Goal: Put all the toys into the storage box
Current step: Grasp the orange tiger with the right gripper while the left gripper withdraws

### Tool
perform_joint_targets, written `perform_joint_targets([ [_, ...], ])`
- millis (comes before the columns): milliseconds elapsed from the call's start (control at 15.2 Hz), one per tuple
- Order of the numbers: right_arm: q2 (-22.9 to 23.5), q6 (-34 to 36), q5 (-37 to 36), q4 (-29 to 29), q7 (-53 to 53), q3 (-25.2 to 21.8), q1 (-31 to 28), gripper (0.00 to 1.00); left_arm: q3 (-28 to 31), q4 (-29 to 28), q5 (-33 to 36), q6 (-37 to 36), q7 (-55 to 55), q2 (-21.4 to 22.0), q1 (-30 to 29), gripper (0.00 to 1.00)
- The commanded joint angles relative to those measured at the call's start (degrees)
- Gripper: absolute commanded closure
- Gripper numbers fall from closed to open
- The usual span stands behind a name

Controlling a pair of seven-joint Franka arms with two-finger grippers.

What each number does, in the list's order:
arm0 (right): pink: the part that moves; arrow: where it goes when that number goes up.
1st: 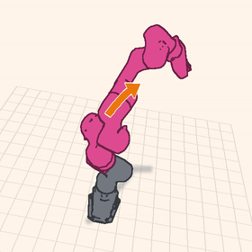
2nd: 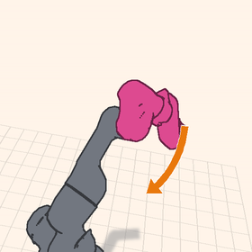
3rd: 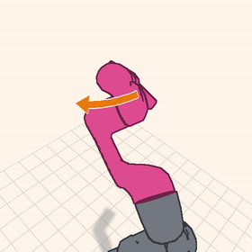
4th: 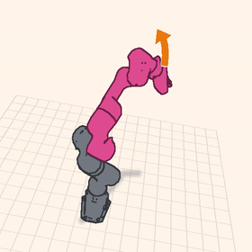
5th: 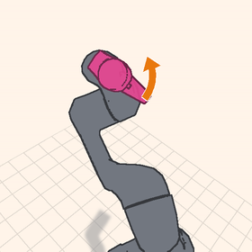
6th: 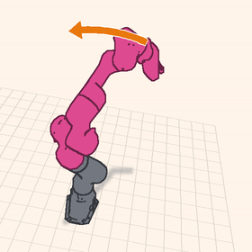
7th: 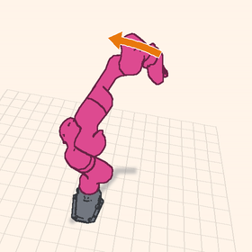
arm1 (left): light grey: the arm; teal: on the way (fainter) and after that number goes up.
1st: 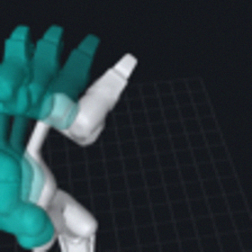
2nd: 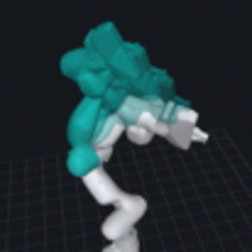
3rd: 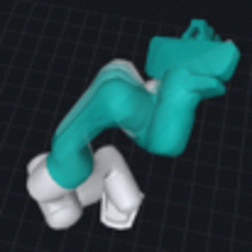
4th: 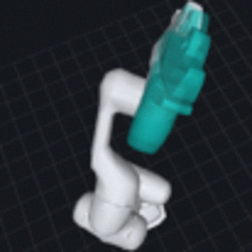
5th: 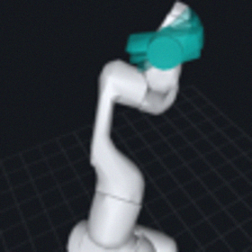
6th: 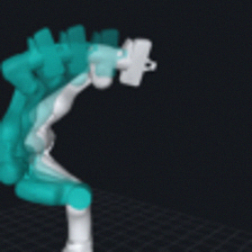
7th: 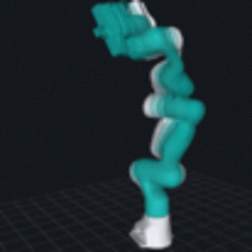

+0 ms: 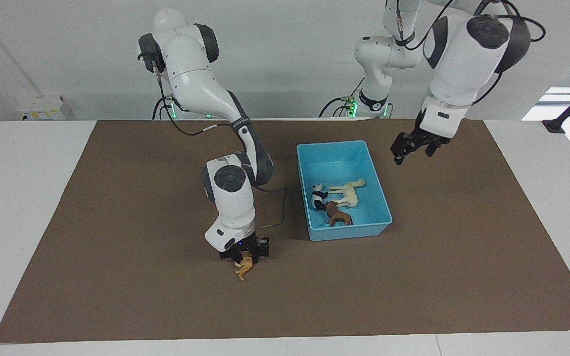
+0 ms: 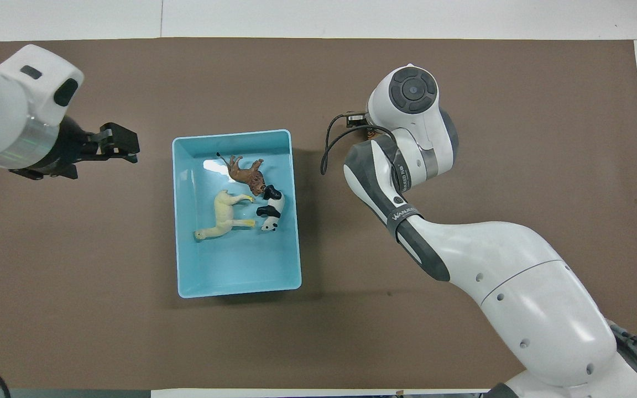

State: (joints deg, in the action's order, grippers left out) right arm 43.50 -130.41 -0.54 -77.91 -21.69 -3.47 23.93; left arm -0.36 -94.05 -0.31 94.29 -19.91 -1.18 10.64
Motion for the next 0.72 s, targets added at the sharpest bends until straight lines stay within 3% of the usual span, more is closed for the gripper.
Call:
perform_joint_targets([
  [0, -0.43, 6.47, 1.15, 2.93, -0.63, 0.13, 0.16, 1.00, -0.34, -1.57, -0.04, -5.68, 6.97, 4.07, -1.59, 0.00],
  [198, -0.70, 14.18, 0.98, 8.71, -0.81, -0.14, 1.21, 1.00, 0.88, -1.40, 0.31, -7.98, 12.97, 5.13, -3.07, 0.00],
  [395, 0.09, 24.48, 1.07, 21.09, -8.24, 0.39, 6.45, 1.00, 2.91, -0.87, 0.22, -9.03, 17.69, 4.70, -5.35, 0.00],
  [527, 0.79, 23.80, 0.98, 23.06, -15.97, -0.05, 13.21, 1.00, 2.65, -0.08, -0.04, -7.81, 18.42, 3.91, -6.42, 0.00],
  [659, 0.71, 23.53, 1.06, 23.06, -21.00, 0.30, 17.89, 1.00, 2.65, 4.98, -0.30, -9.12, 18.42, -0.29, -6.16, 0.00],
])
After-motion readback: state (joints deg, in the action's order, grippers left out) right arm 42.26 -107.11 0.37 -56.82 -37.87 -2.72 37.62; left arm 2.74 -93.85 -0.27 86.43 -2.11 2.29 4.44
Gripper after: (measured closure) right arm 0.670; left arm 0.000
